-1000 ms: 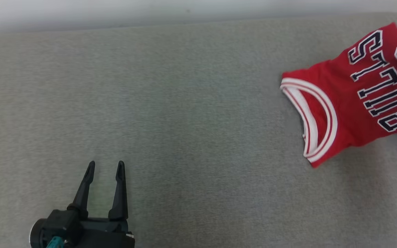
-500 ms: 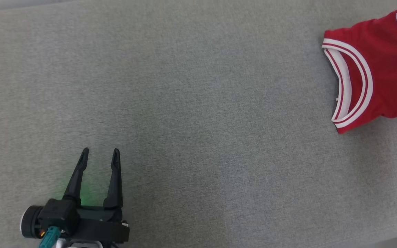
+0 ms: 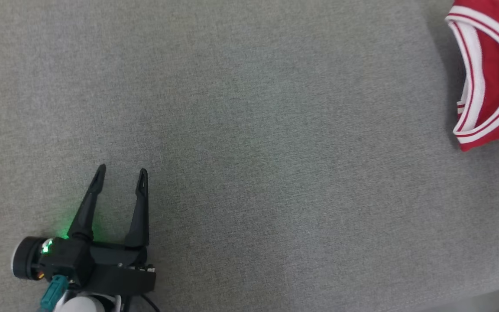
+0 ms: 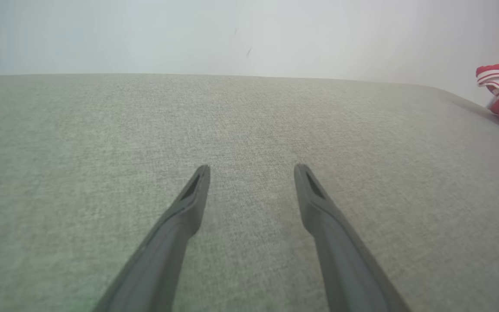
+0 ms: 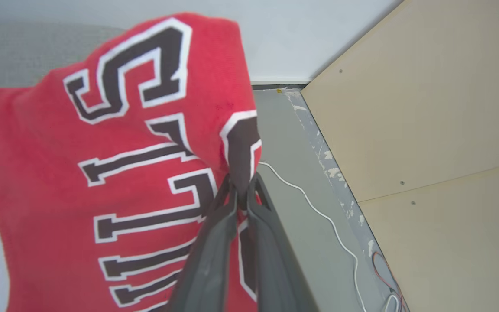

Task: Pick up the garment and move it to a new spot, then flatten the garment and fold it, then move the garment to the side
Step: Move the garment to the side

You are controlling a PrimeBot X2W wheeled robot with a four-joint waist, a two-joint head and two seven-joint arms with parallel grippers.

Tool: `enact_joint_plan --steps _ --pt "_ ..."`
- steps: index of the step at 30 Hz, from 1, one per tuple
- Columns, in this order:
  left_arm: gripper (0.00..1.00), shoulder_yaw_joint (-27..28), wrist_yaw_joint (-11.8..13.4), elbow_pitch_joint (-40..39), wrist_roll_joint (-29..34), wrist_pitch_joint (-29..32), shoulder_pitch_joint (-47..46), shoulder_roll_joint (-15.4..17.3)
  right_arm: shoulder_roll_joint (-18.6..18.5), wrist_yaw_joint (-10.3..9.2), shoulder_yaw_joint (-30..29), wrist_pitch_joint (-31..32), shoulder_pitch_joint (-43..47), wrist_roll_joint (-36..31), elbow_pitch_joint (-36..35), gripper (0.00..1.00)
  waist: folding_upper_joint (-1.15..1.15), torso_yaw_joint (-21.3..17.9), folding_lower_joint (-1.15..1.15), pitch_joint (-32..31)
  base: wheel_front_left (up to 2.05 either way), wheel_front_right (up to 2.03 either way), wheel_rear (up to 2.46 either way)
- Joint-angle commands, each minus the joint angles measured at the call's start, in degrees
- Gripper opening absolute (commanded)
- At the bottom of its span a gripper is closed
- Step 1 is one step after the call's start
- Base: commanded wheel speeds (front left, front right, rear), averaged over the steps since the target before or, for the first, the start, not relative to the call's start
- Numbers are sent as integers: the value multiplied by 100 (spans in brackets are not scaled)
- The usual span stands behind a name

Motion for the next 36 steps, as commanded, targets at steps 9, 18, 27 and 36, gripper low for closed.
enact_joint_plan --steps 9,18,27,36 --pt "100 71 12 -183 93 -10 -130 226 -186 -16 -41 -1624 220 -798 468 100 0 111 0 337 0 0 0" --pt "100 101 11 -115 43 -11 -65 111 22 -16 505 -2942 18 -809 680 100 0 147 0 32 0 0 0" --pt "100 481 47 -27 -134 -14 281 -109 546 -16 980 -3904 623 266 538 100 0 344 0 -755 0 0 0" --pt "100 823 169 114 -131 -14 989 -207 904 -16 1394 -4739 2183 1265 -126 100 0 537 0 -1816 0 0 0"
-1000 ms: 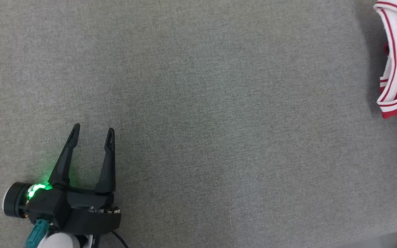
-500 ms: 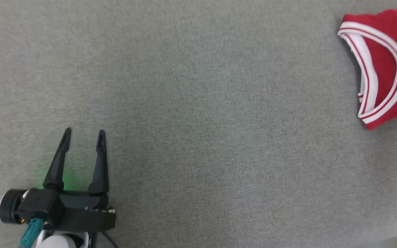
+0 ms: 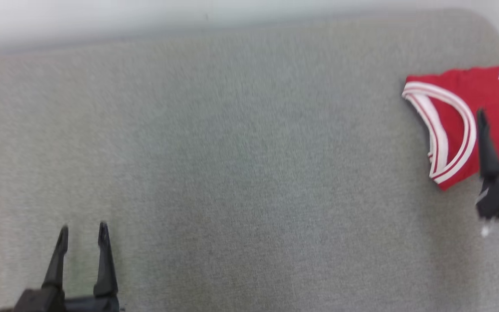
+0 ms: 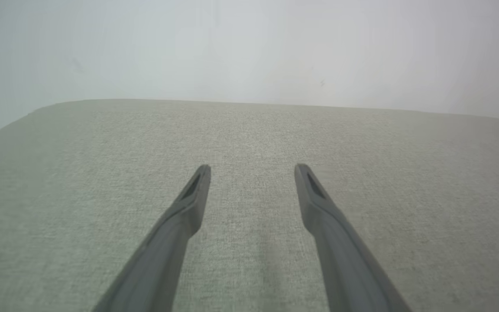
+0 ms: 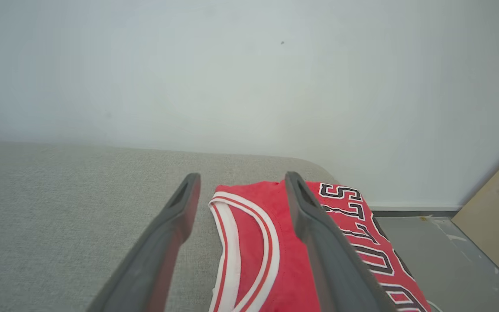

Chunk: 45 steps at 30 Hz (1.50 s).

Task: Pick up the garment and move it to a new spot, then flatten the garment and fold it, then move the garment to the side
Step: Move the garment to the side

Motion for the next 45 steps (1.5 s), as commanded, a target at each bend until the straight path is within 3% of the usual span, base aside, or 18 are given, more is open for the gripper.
enact_joint_plan --steps 1,13,21,32,45 --pt "100 28 34 30 -13 -14 137 -28 29 -16 -2 -55 187 51 -47 100 0 182 1 -620 0 0 0" --pt "100 78 342 157 -264 -14 933 -47 594 -16 385 -302 1712 192 -592 100 0 278 1 -1542 0 0 0" --pt "100 63 496 427 -230 -14 1145 -45 951 -16 400 -475 2327 134 -546 100 0 345 1 -1836 0 0 0" --pt "100 131 307 694 69 -14 1162 -47 1348 -16 498 -722 2666 156 -240 100 0 447 1 -1938 0 0 0" --pt "100 221 148 835 263 -14 1052 -38 1453 -16 526 -768 2694 199 -18 100 0 450 1 -1944 0 0 0"
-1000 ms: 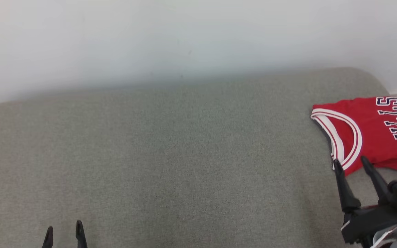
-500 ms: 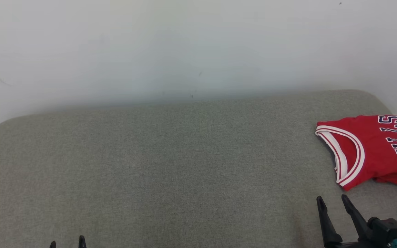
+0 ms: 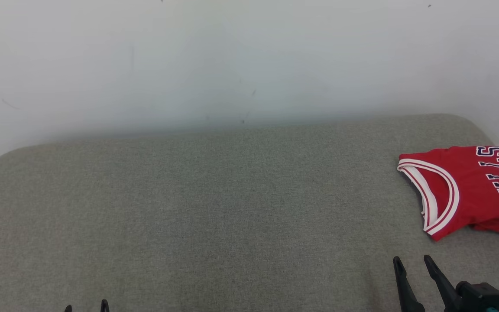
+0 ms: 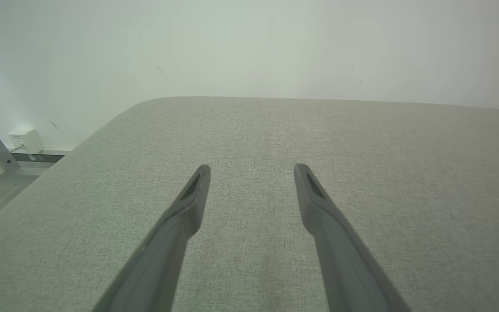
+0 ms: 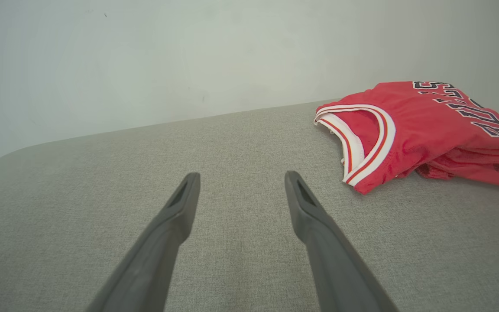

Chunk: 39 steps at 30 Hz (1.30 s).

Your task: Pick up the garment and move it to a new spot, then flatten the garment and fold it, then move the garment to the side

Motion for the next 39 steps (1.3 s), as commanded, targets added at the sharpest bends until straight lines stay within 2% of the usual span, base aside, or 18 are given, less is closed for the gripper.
enact_joint_plan --steps 1,25,26,31,39 --pt "100 26 -2 13 29 -14 -38 -1 24 -16 -10 -21 55 39 15 100 0 -8 0 -2 0 0 0" --pt "100 94 -78 63 16 -14 -90 -9 133 -16 -29 -53 41 38 125 100 0 -29 0 39 0 0 0" --pt "0 80 -61 65 9 1 -44 -3 116 0 -29 -21 16 28 136 0 0 -29 0 40 0 0 0" --pt "0 77 -57 271 -36 32 6 -35 161 0 -16 3 85 71 324 0 0 -27 0 42 0 0 0" --pt "0 116 -85 312 -978 316 -213 -31 219 -1 -143 194 -32 885 281 0 0 -3 0 64 0 0 0"
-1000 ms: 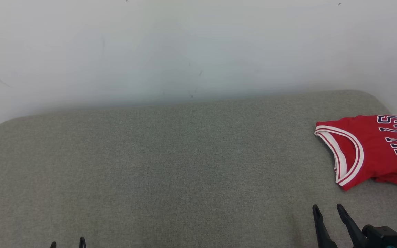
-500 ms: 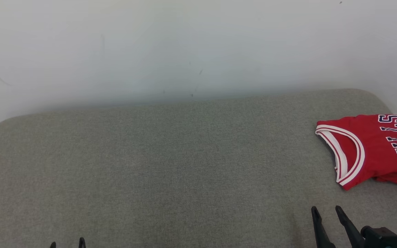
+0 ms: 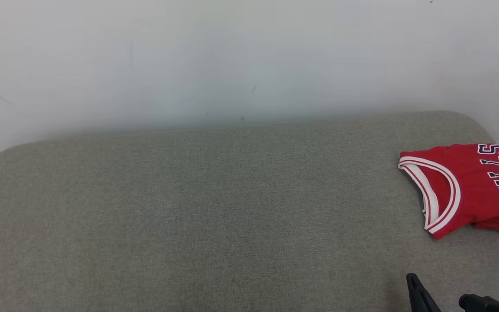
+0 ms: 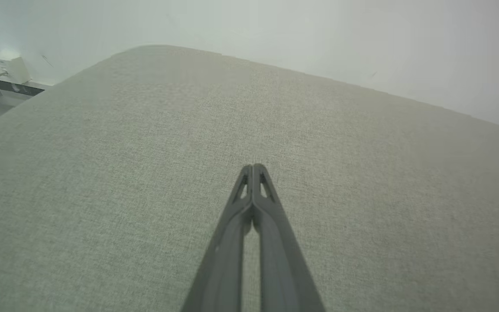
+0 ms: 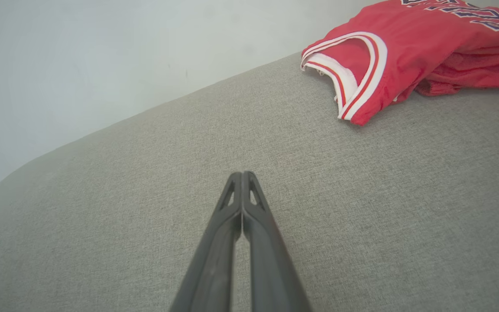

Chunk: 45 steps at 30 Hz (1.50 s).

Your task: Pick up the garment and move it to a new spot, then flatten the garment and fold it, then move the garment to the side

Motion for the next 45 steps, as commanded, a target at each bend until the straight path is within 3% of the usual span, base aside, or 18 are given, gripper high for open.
enact_joint_plan --steps 1,25,45 --pt "0 10 -27 -91 -226 29 -156 29 -2 -1 -53 26 -156 197 -118 0 0 4 0 3 0 0 0" --pt "0 -71 -94 -171 -2669 583 -563 42 148 -4 -342 483 -433 2284 -248 0 0 78 0 72 0 0 0" --pt "0 -90 -144 -186 -4128 948 -834 49 239 -6 -521 760 -597 3532 -319 0 0 135 0 125 0 0 0"
